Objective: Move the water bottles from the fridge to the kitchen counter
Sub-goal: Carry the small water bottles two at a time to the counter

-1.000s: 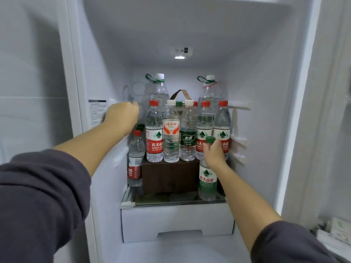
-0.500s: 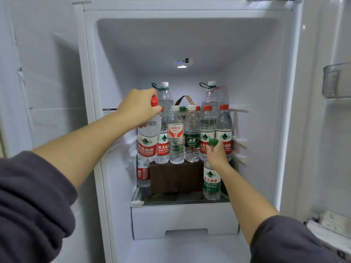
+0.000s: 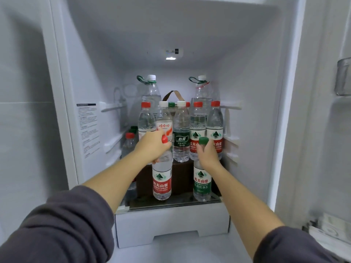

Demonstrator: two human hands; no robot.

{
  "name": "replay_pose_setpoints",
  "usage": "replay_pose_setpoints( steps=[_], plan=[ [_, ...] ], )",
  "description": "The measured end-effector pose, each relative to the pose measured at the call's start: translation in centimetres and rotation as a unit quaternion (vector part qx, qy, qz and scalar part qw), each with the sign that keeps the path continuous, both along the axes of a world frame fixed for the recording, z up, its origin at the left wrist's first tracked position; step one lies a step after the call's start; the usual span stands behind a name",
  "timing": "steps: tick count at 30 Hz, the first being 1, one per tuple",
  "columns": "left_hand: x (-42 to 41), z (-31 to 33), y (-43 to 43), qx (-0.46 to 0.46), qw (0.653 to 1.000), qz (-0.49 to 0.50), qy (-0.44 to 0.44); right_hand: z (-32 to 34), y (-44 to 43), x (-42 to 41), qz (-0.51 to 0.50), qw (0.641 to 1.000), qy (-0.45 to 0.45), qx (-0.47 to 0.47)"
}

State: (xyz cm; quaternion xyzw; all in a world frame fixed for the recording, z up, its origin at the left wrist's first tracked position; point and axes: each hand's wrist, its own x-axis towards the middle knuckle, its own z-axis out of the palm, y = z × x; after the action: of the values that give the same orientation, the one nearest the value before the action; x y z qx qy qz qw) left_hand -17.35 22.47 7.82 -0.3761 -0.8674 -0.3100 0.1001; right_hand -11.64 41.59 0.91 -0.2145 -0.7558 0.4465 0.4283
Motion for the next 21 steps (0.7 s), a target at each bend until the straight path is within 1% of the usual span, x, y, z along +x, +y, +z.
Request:
replay_pose_setpoints(
  steps=[3,11,13,15,16,18,21],
  plan=[
    [-1.1,-0.7,1.0,0.005,1.0,-0.007,-0.011,-0.1,0.1,0.0,0.002,1.0,0.001,0.005],
    [-2.7,-1.5,2.7,-0.018,0.998,-0.035,-0.045,0.0,0.0,0.1,0.008,1.0,0.002,0.002],
    [-3.0,-1.2,2.5,-0.048,0.998,-0.017,-0.03,-0.1,-0.1,0.2,0.009,1.0,0.006,0.002],
    [-3.3,-1.3,2.2,-0.081,0.996,0.027,0.005,-0.6,-0.4,0.4,0.003,1.0,0.024,0.007],
    [-3.4,-1.6,2.1,-0.081,0.996,0.047,0.015,-1.1,-0.7,0.5,-0.002,0.999,0.034,0.014],
    [-3.4,-2.8,1.9,-0.058,0.996,0.069,0.015,-2.1,-1.3,0.8,-0.015,0.999,0.038,0.022],
    [-2.6,-6.8,1.8,0.027,0.997,0.072,-0.016,-3.8,-1.8,1.2,-0.055,0.997,0.041,0.03]
  ],
)
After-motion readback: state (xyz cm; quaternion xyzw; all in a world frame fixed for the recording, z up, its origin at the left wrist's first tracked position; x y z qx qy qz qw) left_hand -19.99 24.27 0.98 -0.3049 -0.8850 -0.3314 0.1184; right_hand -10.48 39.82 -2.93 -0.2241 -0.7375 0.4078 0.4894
